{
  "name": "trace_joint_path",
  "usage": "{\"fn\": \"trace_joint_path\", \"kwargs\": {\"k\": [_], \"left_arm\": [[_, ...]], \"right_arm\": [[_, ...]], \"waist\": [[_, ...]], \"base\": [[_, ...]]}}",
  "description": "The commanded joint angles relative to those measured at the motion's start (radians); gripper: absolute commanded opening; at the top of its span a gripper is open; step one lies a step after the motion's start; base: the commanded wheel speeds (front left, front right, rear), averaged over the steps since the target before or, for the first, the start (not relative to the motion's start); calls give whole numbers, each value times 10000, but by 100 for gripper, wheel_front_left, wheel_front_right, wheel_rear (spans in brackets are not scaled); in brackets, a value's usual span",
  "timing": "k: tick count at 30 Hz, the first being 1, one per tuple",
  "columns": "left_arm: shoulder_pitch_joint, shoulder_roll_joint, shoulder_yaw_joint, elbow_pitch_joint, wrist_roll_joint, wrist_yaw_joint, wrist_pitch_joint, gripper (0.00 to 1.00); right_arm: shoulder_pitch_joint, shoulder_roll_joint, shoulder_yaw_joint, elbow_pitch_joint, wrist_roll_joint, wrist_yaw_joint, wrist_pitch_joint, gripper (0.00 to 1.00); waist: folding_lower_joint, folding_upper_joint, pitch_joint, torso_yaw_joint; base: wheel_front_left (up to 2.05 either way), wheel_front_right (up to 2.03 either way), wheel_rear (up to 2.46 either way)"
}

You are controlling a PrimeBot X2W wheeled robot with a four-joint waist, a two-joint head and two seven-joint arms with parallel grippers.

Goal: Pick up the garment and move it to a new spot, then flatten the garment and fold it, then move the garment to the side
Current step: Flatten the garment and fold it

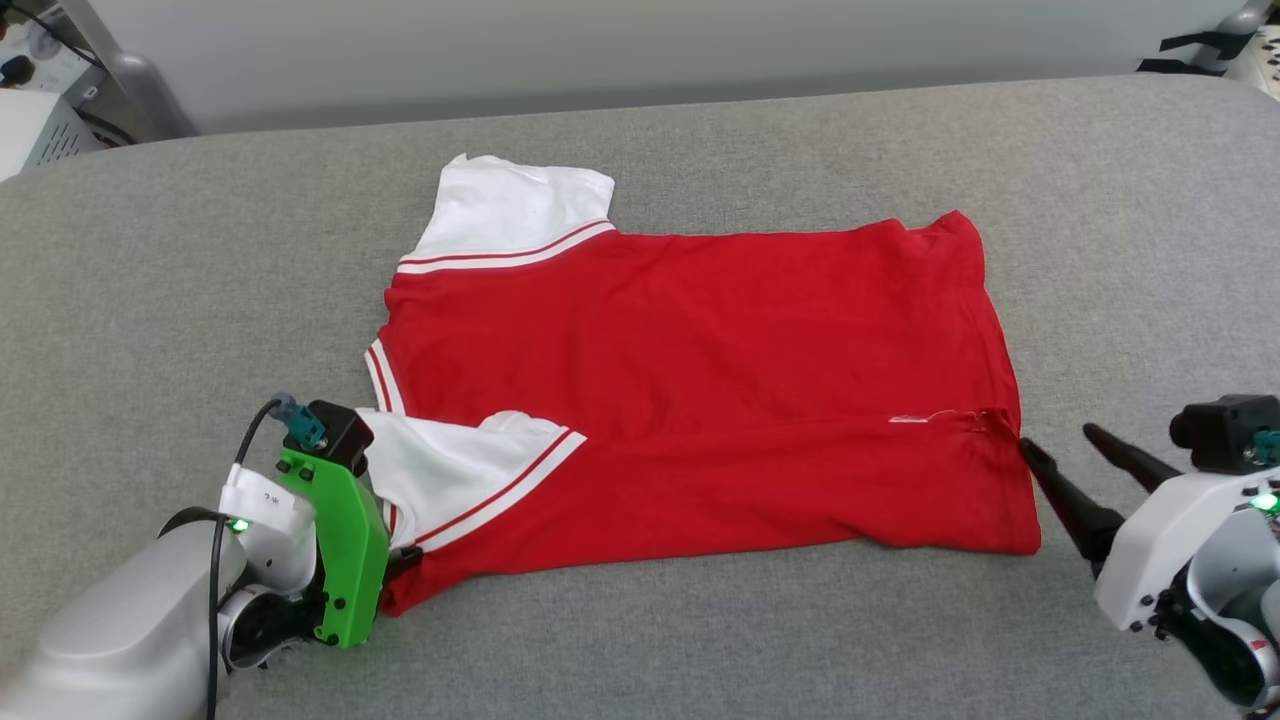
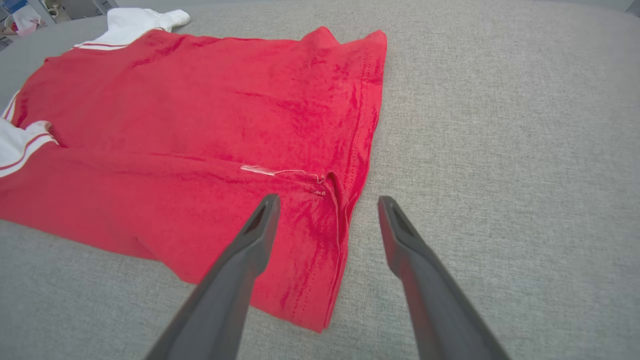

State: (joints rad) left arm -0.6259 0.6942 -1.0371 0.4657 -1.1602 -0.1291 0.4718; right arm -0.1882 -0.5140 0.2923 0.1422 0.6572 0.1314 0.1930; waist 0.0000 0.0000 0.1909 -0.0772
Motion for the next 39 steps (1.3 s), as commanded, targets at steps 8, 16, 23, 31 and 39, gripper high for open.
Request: {"fn": "trace_joint_path", "kwargs": {"k": [8, 16, 23, 31, 39], "left_arm": [[-128, 323, -455, -657, 5, -15, -892, 0], [-451, 650, -694, -1430, 71, -15, -1321, 0], [-758, 651, -874, -1610, 277, -15, -1496, 0], [-983, 575, -1040, -1597, 419, -15, -1690, 0], [-1086, 554, -1227, -1449, 511, -15, -1939, 0]], "right_arm": [[-375, -983, -101, -674, 93, -7, 985, 100], [-936, -1981, 519, -1314, 779, -7, 2828, 100], [-1347, -2091, 1175, -932, 1246, -7, 4210, 100], [-1475, -1510, 1902, 673, 1263, -7, 4593, 100], [-1396, -990, 2949, 1791, 1270, -7, 4039, 100]], "waist": [[0, 0, -332, 234], [0, 0, -350, 421], [0, 0, -139, 542], [0, 0, 176, 676], [0, 0, 408, 789]], "base": [[0, 0, 0], [0, 0, 0], [0, 0, 0], [0, 0, 0], [0, 0, 0]]}}
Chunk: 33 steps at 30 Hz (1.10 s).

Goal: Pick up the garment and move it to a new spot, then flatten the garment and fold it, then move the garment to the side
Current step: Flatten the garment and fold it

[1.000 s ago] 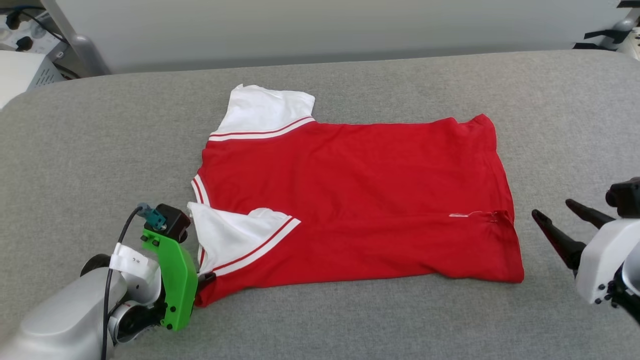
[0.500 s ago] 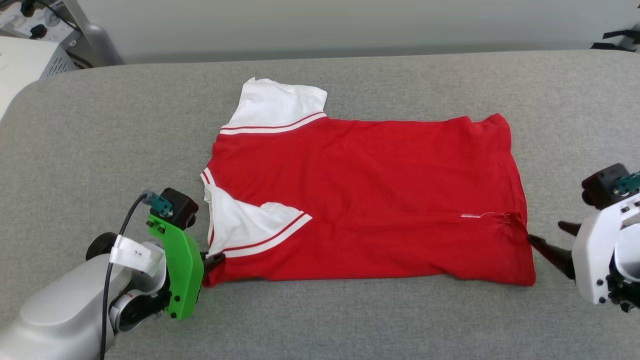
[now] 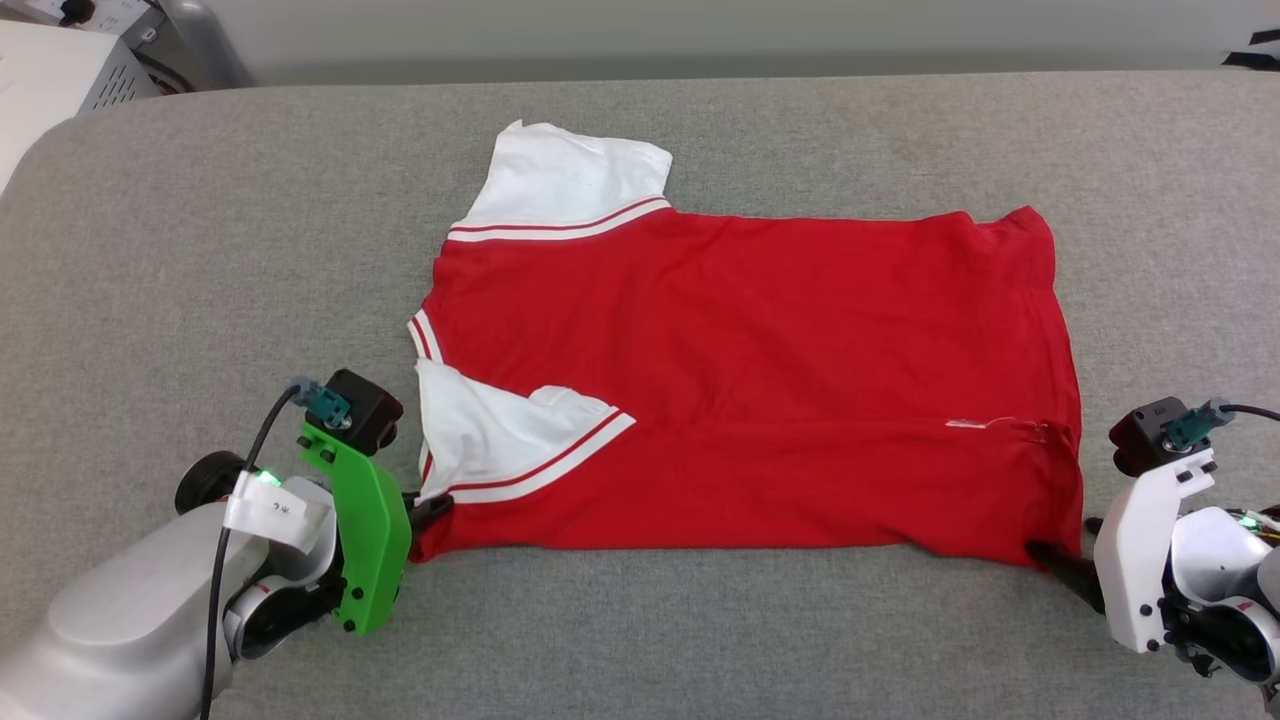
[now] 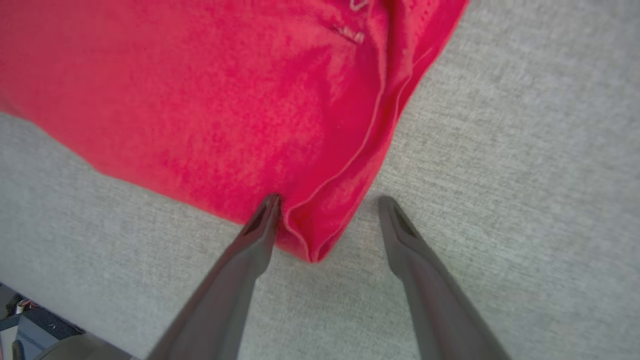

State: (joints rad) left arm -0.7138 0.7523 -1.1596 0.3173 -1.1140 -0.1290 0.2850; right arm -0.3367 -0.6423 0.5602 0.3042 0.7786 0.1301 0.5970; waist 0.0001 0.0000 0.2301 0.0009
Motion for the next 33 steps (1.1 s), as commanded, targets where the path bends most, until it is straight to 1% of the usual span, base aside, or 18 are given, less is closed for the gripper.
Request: {"fn": "trace_joint_path", "kwargs": {"k": [1, 2, 3, 4, 5, 11, 16, 25, 33], "left_arm": [[-196, -18, -32, 64, 48, -17, -100, 0], [-186, -12, -56, 84, 44, -17, -122, 0], [-169, -3, -87, 113, 33, -17, -152, 0], [-148, 2, -99, 147, 8, -17, -178, 0], [-116, 1, -102, 196, -41, -17, -221, 0], [6, -25, -215, 354, -270, -17, -332, 0], [175, 119, -327, 292, -536, -17, -284, 0], [789, 569, -484, -141, -925, 0, -174, 0], [1366, 763, -576, -520, -1122, 229, -221, 0]], "right_arm": [[51, 316, 384, 239, 90, 6, -116, 100], [14, 321, 462, 267, 121, 6, -233, 100], [-33, 312, 540, 319, 176, 6, -365, 67], [-82, 288, 591, 349, 219, 6, -477, 14], [-147, 238, 628, 394, 268, 6, -639, 0], [-249, -140, 610, 390, 614, 6, -1396, 0], [16, -411, 379, 51, 920, 6, -1880, 0], [1042, -989, -34, -820, 1252, 6, -1980, 0], [2031, -1228, -689, -1403, 1300, 6, -1716, 0]], "waist": [[-1, 0, 20, 0], [-1, 0, 16, -9], [-1, 0, -6, -24], [-1, 0, -35, -38], [-1, 0, -88, -52], [-1, 0, -538, -75], [-1, 0, -989, -102], [-1, 0, -1582, -137], [-1, 0, -1674, -191]], "base": [[0, 0, 0], [0, 0, 0], [0, 0, 0], [0, 0, 0], [0, 0, 0], [0, 0, 0], [0, 0, 0], [0, 0, 0], [0, 0, 0]]}}
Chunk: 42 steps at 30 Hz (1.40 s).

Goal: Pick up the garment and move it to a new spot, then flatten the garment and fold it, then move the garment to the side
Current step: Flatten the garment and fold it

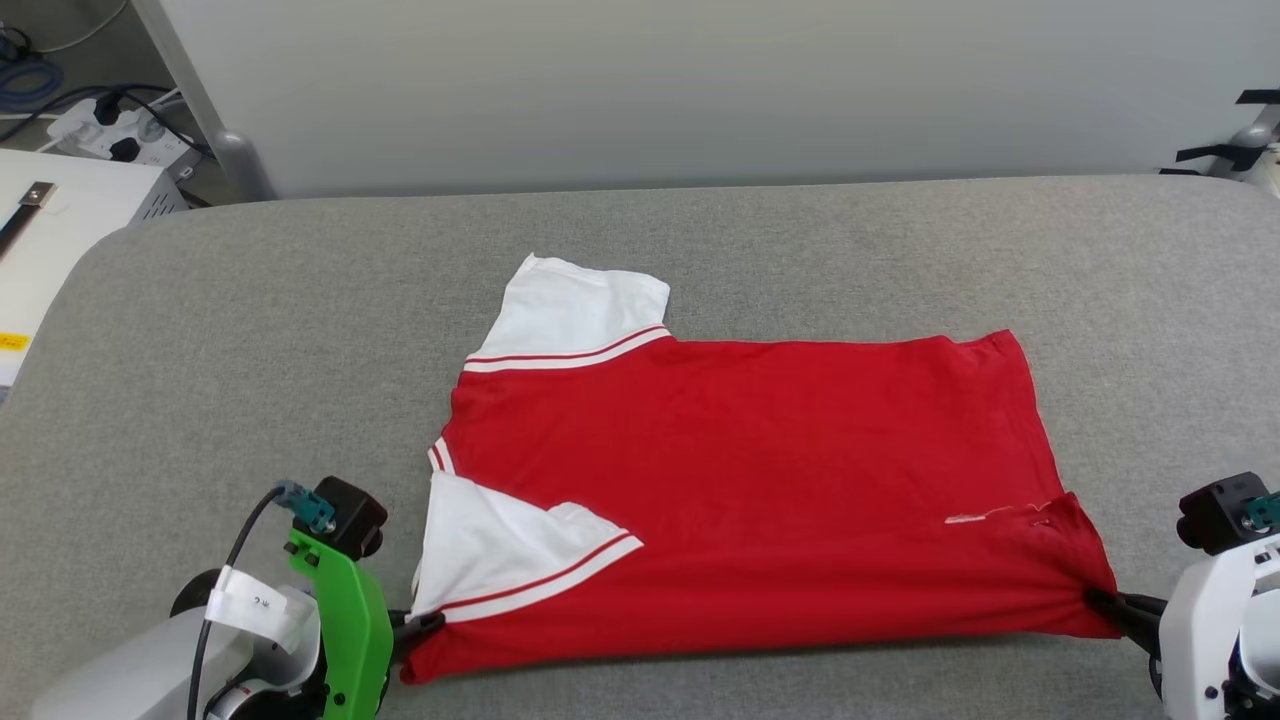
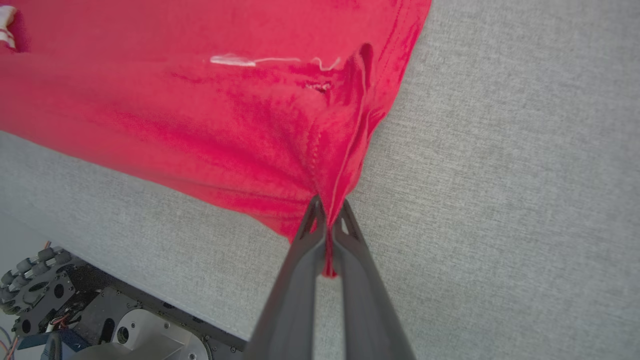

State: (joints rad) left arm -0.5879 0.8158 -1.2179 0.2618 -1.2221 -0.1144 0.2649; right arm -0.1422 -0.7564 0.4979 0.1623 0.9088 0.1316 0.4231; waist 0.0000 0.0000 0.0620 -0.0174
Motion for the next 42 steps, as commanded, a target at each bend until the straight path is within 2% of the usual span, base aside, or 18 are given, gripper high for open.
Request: {"fn": "trace_joint_path", "kwargs": {"k": [1, 12, 13, 14, 15, 19, 25, 33, 37, 42], "left_arm": [[163, 129, -22, 42, -13, 116, -15, 0], [396, -530, -132, 1127, 24, 138, -186, 0], [429, -613, -138, 1298, -44, 132, -144, 0], [428, -677, -120, 1424, -61, 127, -190, 100], [436, -717, -77, 1520, -75, 146, -289, 100], [421, -753, -24, 1680, 60, 109, -664, 100], [62, -394, 246, 1293, 476, 118, -1399, 100], [-751, -149, 833, 882, 899, 509, -2154, 100], [-1296, -350, 1124, 1119, 1008, 723, -2353, 100], [-2270, -631, 1364, 1596, 1131, 596, -2214, 100]], "right_arm": [[162, -64, -142, 2, -43, -9, 61, 0], [253, 875, -383, 816, -633, -9, 354, 0], [265, 967, -385, 959, -696, -9, 311, 11], [283, 1089, -422, 1043, -696, -9, 223, 45], [294, 1186, -478, 1092, -693, -9, 120, 100], [385, 1395, -722, 1111, -918, -9, -410, 100], [589, 1622, -1559, 655, -1394, -9, -1391, 100], [633, 2889, -3374, -444, -3072, -9, -3093, 100], [735, 3603, -4058, -1173, -3921, -9, -3605, 100], [730, 4118, -4318, -2202, -4682, -9, -3825, 100]], "waist": [[0, 0, 26, -20], [0, 0, 323, 0], [0, 0, 299, 24], [0, 0, 268, 41], [0, 0, 234, 51], [0, 0, -18, 117], [0, 0, -368, 190], [0, 0, -433, 28], [0, 0, -292, -144], [0, 0, 156, -504]], "base": [[0, 0, 0], [0, 0, 0], [0, 0, 0], [0, 0, 0], [0, 0, 0], [0, 0, 0], [0, 0, 0], [0, 0, 0], [0, 0, 0], [0, 0, 0]]}}
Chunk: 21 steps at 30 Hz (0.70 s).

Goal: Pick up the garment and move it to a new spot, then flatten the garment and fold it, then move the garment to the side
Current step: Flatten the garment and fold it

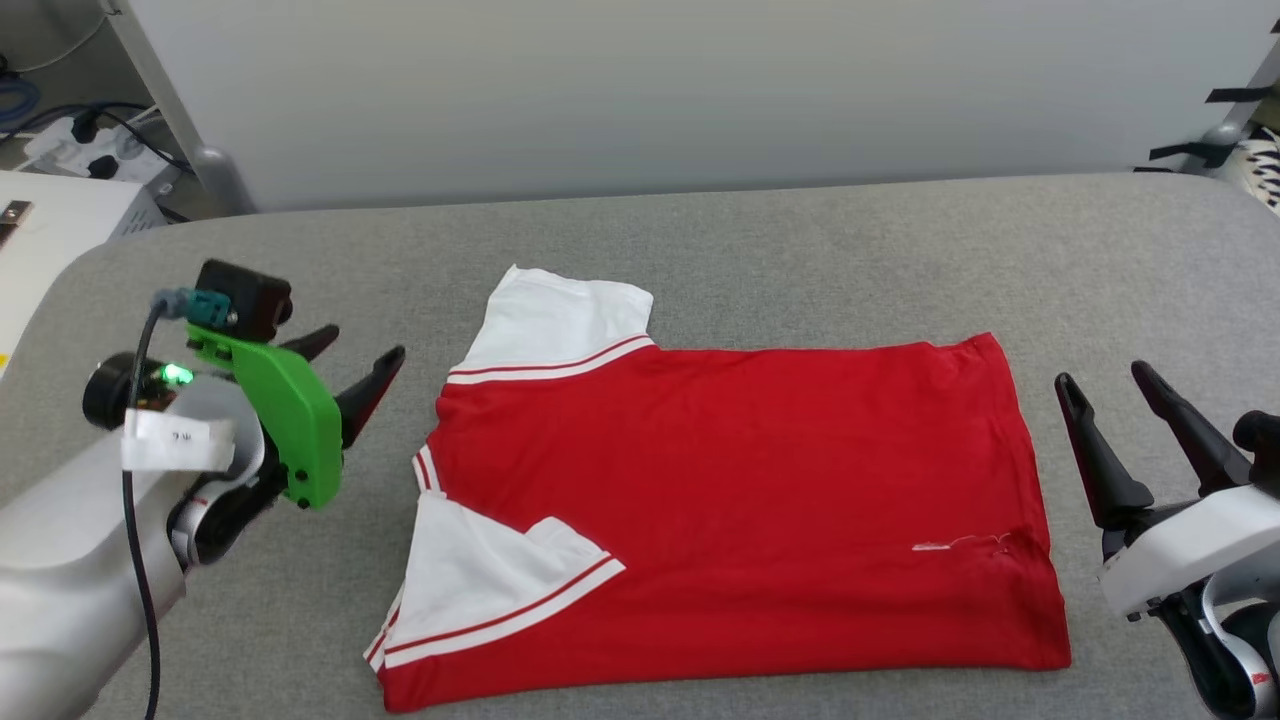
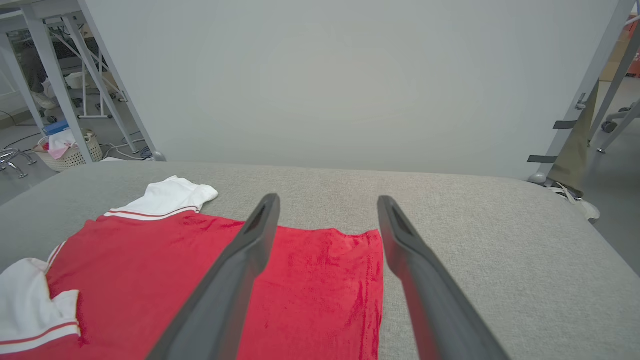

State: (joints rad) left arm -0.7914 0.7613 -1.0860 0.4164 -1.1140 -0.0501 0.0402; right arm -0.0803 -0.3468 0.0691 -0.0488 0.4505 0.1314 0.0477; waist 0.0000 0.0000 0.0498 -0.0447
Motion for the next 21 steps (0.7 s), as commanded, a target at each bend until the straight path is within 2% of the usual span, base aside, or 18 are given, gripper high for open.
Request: {"fn": "trace_joint_path", "kwargs": {"k": [1, 7, 11, 21], "left_arm": [[-435, -127, 70, 135, 55, -99, 134, 100], [-1868, -421, 290, 839, -289, -461, 1246, 100], [-2857, -461, 288, 1262, -769, -681, 2655, 100], [-5140, -559, 186, 2009, -1365, -713, 5722, 100]], "right_arm": [[87, 60, -21, -274, -224, -7, -122, 100], [-169, 279, 161, -1103, -754, -7, -294, 100], [-479, 387, 389, -1354, -951, -7, -319, 100], [-1358, 553, 723, -1219, -1105, -7, -704, 100]], "waist": [[0, 0, 404, -308], [0, 0, 1312, -839], [0, 0, 2070, -1263], [0, 0, 3737, -1926]], "base": [[0, 0, 0], [0, 0, 0], [0, 0, 0], [0, 0, 0]]}}
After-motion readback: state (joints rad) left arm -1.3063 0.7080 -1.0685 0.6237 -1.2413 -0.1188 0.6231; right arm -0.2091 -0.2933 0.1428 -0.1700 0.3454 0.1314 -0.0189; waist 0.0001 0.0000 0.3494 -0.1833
